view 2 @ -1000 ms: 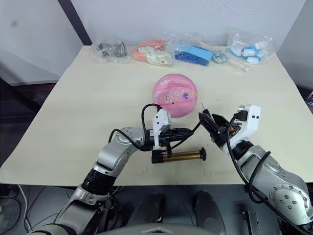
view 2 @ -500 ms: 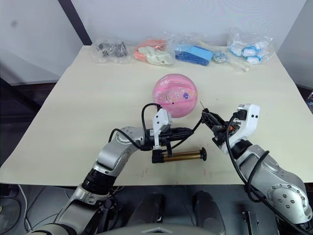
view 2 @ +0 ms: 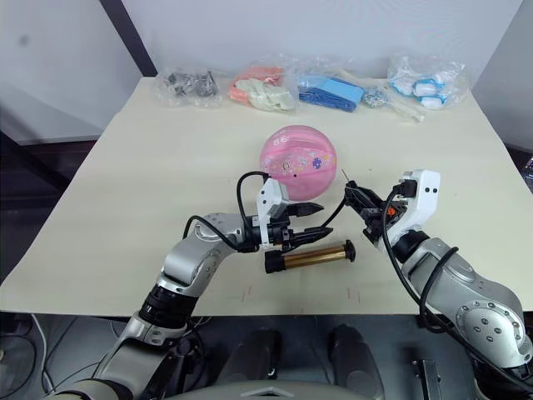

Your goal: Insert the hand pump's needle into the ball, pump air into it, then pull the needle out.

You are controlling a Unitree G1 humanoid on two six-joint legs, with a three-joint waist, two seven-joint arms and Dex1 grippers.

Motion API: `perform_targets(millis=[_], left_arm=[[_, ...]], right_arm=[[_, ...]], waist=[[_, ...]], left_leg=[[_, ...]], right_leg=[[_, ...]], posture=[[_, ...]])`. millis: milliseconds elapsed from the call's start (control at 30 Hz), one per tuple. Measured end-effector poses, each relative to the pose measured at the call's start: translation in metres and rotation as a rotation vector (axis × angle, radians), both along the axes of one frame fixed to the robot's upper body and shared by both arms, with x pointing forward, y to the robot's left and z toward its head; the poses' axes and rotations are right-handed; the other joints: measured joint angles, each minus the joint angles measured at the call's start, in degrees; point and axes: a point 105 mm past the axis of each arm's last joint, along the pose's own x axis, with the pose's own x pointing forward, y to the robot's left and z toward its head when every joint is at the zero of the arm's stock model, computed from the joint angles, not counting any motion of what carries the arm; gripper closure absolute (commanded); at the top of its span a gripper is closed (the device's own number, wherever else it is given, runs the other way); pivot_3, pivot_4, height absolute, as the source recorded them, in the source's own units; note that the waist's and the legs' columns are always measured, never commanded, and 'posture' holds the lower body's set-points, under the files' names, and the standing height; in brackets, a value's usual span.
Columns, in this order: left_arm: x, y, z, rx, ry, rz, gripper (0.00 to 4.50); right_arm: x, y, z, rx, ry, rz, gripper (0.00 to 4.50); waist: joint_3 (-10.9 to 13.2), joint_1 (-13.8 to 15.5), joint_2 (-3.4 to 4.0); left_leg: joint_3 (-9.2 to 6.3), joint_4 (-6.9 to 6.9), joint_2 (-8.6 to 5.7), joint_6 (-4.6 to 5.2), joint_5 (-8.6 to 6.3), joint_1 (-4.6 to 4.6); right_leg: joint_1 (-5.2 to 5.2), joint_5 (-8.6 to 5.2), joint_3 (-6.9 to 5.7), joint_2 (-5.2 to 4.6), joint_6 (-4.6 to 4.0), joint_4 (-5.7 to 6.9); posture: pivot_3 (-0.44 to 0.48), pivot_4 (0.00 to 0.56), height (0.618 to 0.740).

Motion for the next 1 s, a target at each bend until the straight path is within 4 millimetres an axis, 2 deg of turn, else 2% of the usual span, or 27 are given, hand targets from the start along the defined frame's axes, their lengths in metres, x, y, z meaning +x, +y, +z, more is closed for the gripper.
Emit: perform_targets(millis=[100, 200, 300, 367, 500, 633, 733, 767, 800, 900, 933, 1000], left_arm=[[0.008, 0.014, 0.017, -0.080, 0.011, 0.033, 0.55], [0.013, 0.032, 0.025, -0.073, -0.009, 0.057, 0.55], [0.017, 0.049, 0.030, -0.063, -0.015, 0.107, 0.55], [0.020, 0.060, 0.033, -0.055, -0.025, 0.135, 0.55], [0.027, 0.083, 0.041, -0.023, -0.039, 0.192, 0.55], [0.042, 0.105, 0.054, 0.009, -0.059, 0.260, 0.55], [0.055, 0.119, 0.065, 0.064, -0.089, 0.298, 0.55], [0.065, 0.128, 0.074, 0.103, -0.121, 0.325, 0.55], [0.071, 0.131, 0.082, 0.132, -0.160, 0.330, 0.55], [0.075, 0.131, 0.085, 0.157, -0.187, 0.325, 0.55], [0.089, 0.130, 0.081, 0.234, -0.181, 0.317, 0.55], [0.100, 0.126, 0.083, 0.307, -0.196, 0.297, 0.55]], right_arm=[[0.005, -0.007, 0.005, -0.156, -0.034, -0.003, 4.19], [0.009, -0.008, 0.015, -0.283, -0.070, 0.024, 4.19], [0.014, -0.005, 0.027, -0.339, -0.066, 0.048, 4.19], [0.017, -0.002, 0.029, -0.335, 0.001, 0.081, 4.19], [0.019, 0.011, 0.033, -0.187, 0.100, 0.128, 4.19], [0.019, 0.024, 0.027, -0.056, 0.189, 0.139, 4.19], [0.021, 0.032, 0.022, 0.073, 0.278, 0.136, 4.19], [0.024, 0.039, 0.016, 0.148, 0.340, 0.134, 4.19], [0.026, 0.042, 0.012, 0.173, 0.379, 0.127, 4.19], [0.028, 0.044, 0.009, 0.192, 0.402, 0.116, 4.19], [0.037, 0.050, 0.010, 0.255, 0.438, 0.096, 4.19], [0.041, 0.061, 0.008, 0.288, 0.474, 0.103, 4.19]], waist=[[0.01, -0.06, 0.00], [0.02, -0.22, 0.01], [0.02, -0.09, 0.00], [0.04, -0.06, -0.02], [0.08, -0.04, -0.10], [0.10, -0.04, -0.13], [0.11, -0.10, -0.17], [0.12, -0.15, -0.17], [0.13, -0.25, -0.14], [0.13, -0.28, -0.14], [0.14, -0.28, -0.19], [0.14, -0.60, -0.19]], left_leg=[[0.01, 0.00, 0.01, 0.00, 0.00, 0.01], [0.02, -0.06, 0.03, 0.00, 0.00, 0.01], [-0.01, -0.10, 0.03, 0.00, 0.00, -0.05], [0.02, -0.10, 0.03, 0.00, 0.00, -0.07], [-0.03, -0.16, 0.04, 0.00, 0.00, -0.10], [-0.03, -0.15, 0.02, 0.00, 0.00, -0.14], [-0.06, -0.16, 0.03, 0.00, 0.00, -0.13], [-0.05, -0.16, 0.03, 0.00, 0.00, -0.13], [0.02, -0.17, 0.03, 0.00, 0.00, -0.14], [0.05, -0.17, 0.02, 0.00, 0.00, -0.15], [0.03, -0.16, 0.02, 0.01, 0.01, -0.18], [0.01, -0.17, 0.03, 0.01, 0.01, -0.25]], right_leg=[[-0.02, 0.00, -0.01, 0.01, 0.00, 0.01], [-0.07, 0.00, 0.00, 0.05, -0.01, 0.02], [-0.10, 0.00, -0.01, 0.03, -0.03, -0.01], [-0.10, 0.01, 0.01, -0.01, -0.04, -0.04], [-0.13, 0.00, -0.03, 0.01, -0.06, -0.07], [-0.13, 0.01, -0.04, -0.01, -0.05, -0.09], [-0.14, 0.01, -0.06, 0.03, -0.05, -0.07], [-0.18, 0.01, -0.06, 0.04, -0.05, -0.02], [-0.23, 0.01, 0.00, 0.03, -0.06, 0.00], [-0.24, 0.02, 0.02, 0.02, -0.06, -0.01], [-0.26, 0.04, -0.02, 0.06, -0.08, -0.01], [-0.35, 0.05, -0.01, 0.06, -0.10, 0.02]], posture=[[0.000, 0.150, 0.740], [0.000, 0.150, 0.740], [0.000, 0.150, 0.740], [0.000, 0.150, 0.740], [0.000, 0.150, 0.740], [0.000, 0.150, 0.740], [0.000, 0.150, 0.740], [0.000, 0.150, 0.740], [0.000, 0.150, 0.740], [0.000, 0.150, 0.740], [0.000, 0.150, 0.740], [0.000, 0.150, 0.740]])
